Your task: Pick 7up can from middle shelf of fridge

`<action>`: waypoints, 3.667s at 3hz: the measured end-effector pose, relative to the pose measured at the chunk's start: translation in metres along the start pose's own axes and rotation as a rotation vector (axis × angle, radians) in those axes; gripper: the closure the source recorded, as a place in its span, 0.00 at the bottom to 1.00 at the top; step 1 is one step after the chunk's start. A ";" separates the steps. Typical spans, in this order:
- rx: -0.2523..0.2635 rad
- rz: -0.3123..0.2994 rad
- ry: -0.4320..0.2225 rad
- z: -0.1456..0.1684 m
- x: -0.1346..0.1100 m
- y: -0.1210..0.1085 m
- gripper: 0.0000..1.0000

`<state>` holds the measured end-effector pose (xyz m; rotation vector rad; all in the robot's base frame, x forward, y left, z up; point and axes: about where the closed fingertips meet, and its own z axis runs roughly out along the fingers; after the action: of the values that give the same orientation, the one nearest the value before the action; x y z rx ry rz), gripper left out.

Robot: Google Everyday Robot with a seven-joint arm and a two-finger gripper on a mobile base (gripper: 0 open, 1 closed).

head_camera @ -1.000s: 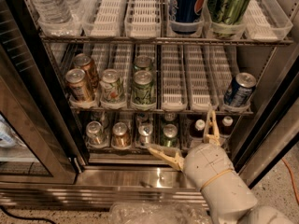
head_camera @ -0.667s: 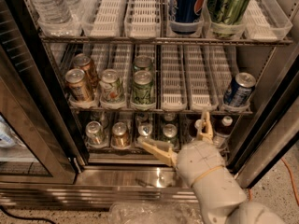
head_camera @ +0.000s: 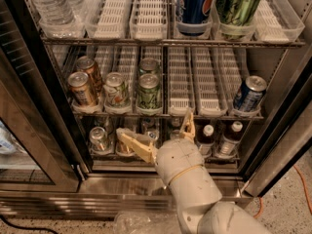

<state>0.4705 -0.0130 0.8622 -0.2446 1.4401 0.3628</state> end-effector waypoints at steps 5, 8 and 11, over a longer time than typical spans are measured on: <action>-0.114 -0.018 -0.048 0.020 0.019 0.087 0.00; -0.102 -0.048 -0.063 0.032 0.040 0.052 0.02; -0.102 -0.049 -0.063 0.032 0.040 0.052 0.44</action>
Offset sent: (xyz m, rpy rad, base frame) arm -0.0059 0.0236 -0.0013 -0.0004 -0.0305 0.0964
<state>0.4836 0.0512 0.8296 -0.3473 1.3533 0.4015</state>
